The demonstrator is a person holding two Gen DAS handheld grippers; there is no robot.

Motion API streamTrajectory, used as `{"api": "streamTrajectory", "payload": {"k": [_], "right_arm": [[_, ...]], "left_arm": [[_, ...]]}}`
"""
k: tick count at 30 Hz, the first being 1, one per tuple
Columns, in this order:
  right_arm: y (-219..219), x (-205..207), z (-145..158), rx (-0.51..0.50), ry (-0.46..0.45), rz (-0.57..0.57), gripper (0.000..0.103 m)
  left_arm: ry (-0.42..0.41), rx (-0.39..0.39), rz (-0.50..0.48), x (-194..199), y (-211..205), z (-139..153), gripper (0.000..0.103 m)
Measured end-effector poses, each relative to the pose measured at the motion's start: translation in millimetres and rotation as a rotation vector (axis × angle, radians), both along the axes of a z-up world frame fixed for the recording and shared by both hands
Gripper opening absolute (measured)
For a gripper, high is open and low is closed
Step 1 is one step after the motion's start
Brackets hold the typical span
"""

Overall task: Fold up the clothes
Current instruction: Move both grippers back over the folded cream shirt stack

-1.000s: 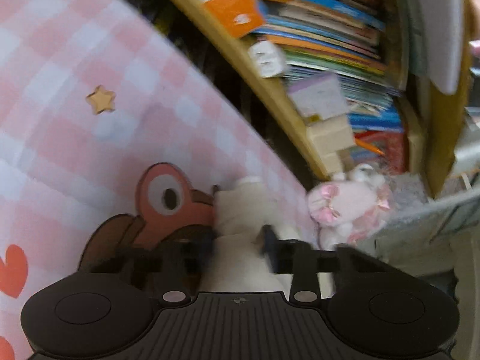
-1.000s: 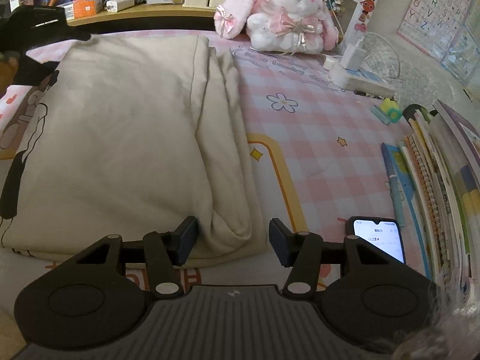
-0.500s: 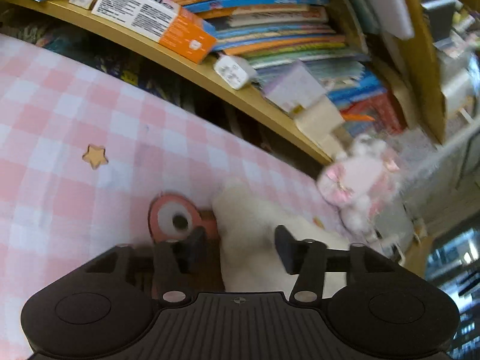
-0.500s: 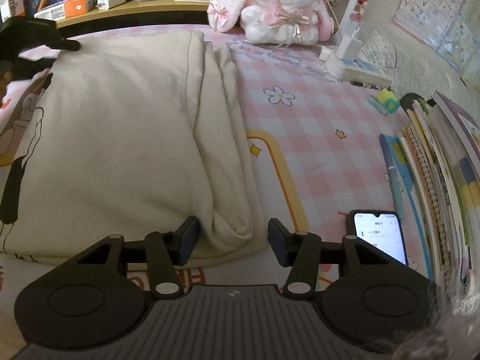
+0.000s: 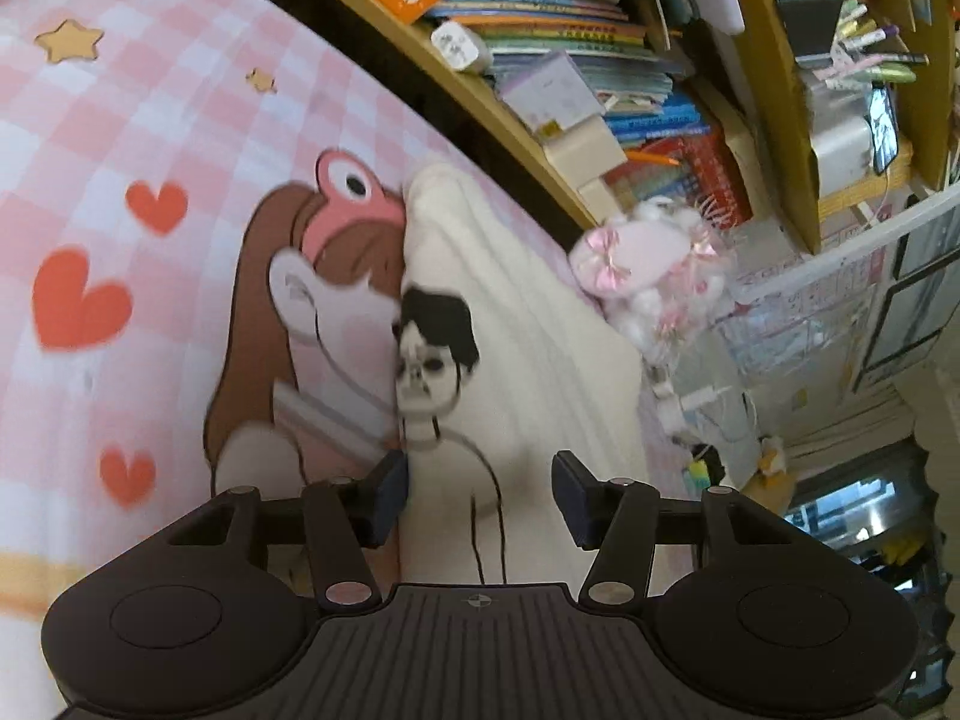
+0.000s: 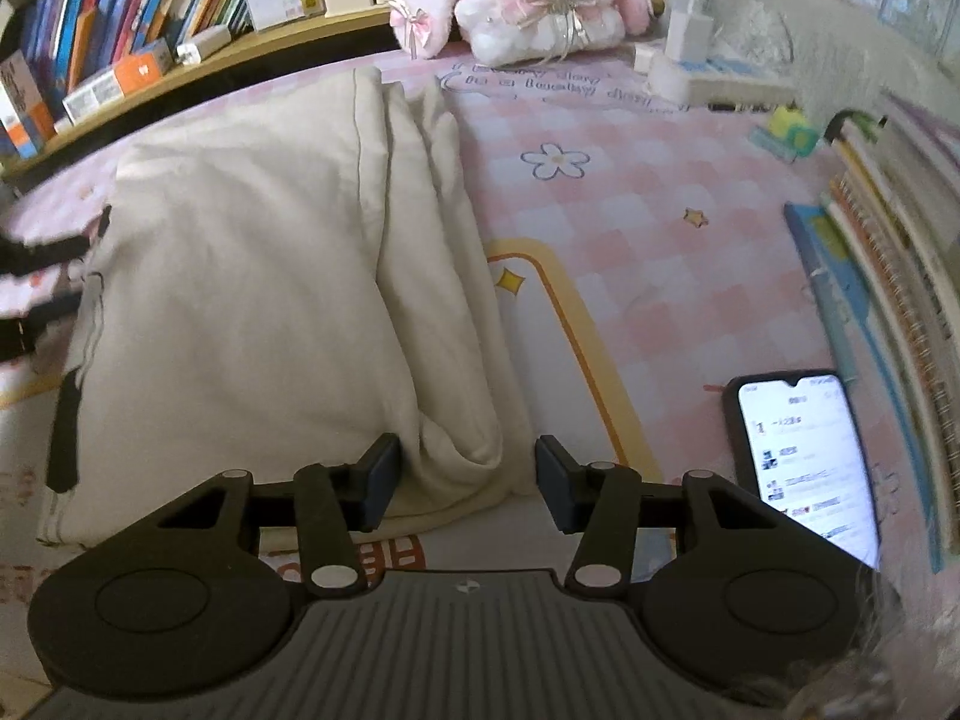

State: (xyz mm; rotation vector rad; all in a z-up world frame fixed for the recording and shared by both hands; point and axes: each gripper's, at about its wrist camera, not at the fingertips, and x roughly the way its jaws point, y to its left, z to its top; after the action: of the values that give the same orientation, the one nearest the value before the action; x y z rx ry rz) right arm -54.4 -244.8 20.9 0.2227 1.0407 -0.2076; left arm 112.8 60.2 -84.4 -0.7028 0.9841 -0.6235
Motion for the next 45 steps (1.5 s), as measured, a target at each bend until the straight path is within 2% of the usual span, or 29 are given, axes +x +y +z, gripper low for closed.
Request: {"api": "streamTrajectory", "payload": {"k": [7, 10, 11, 13, 15, 17, 20, 31, 33, 40, 41, 43, 45], "right_arm": [[-7.2, -1.9, -3.8, 0.03, -0.021, 0.057, 0.047], [-11.1, -4.4, -4.5, 0.043, -0.029, 0.093, 0.047], [-13.7, -5.2, -4.9, 0.051, -0.036, 0.107, 0.047], [-18.4, -8.7, -5.5, 0.07, -0.049, 0.131, 0.046], [-23.2, -12.1, -6.1, 0.089, -0.063, 0.153, 0.044], [-28.4, -15.6, -7.1, 0.113, -0.082, 0.159, 0.043], [-32.5, -19.1, -7.5, 0.136, -0.09, 0.184, 0.039], [-25.1, -46.0, -5.9, 0.215, -0.054, 0.322, 0.036], [-22.2, -51.1, -5.5, 0.219, -0.05, 0.346, 0.036], [-17.6, -63.9, -5.5, 0.213, -0.05, 0.404, 0.037], [-18.1, -65.3, -5.6, 0.214, -0.052, 0.408, 0.038], [-20.4, -68.4, -6.1, 0.23, -0.057, 0.408, 0.046], [-23.4, -71.1, -6.6, 0.243, -0.061, 0.406, 0.049]], "left_arm": [[-0.002, 0.069, 0.031, -29.7, -10.7, 9.4, 0.053], [-0.001, 0.101, 0.067, -44.9, -15.3, 13.0, 0.048], [0.001, 0.116, 0.077, -49.4, -16.6, 14.2, 0.045], [0.0, 0.161, 0.094, -57.5, -19.7, 15.6, 0.029], [0.013, 0.192, 0.114, -64.9, -20.0, 14.7, 0.008], [0.037, 0.192, 0.145, -73.5, -16.3, 12.5, 0.006], [0.03, 0.242, 0.166, -89.8, -20.5, 19.1, 0.005], [0.014, 0.374, 0.26, -145.3, -20.7, 34.2, 0.007], [0.003, 0.393, 0.275, -151.0, -20.7, 35.3, 0.011], [-0.046, 0.502, 0.282, -165.6, -28.9, 42.0, 0.013], [-0.049, 0.519, 0.287, -167.6, -29.4, 42.8, 0.015], [-0.056, 0.55, 0.3, -172.7, -30.0, 44.6, 0.023], [-0.061, 0.587, 0.322, -178.1, -29.1, 47.1, 0.041]]}}
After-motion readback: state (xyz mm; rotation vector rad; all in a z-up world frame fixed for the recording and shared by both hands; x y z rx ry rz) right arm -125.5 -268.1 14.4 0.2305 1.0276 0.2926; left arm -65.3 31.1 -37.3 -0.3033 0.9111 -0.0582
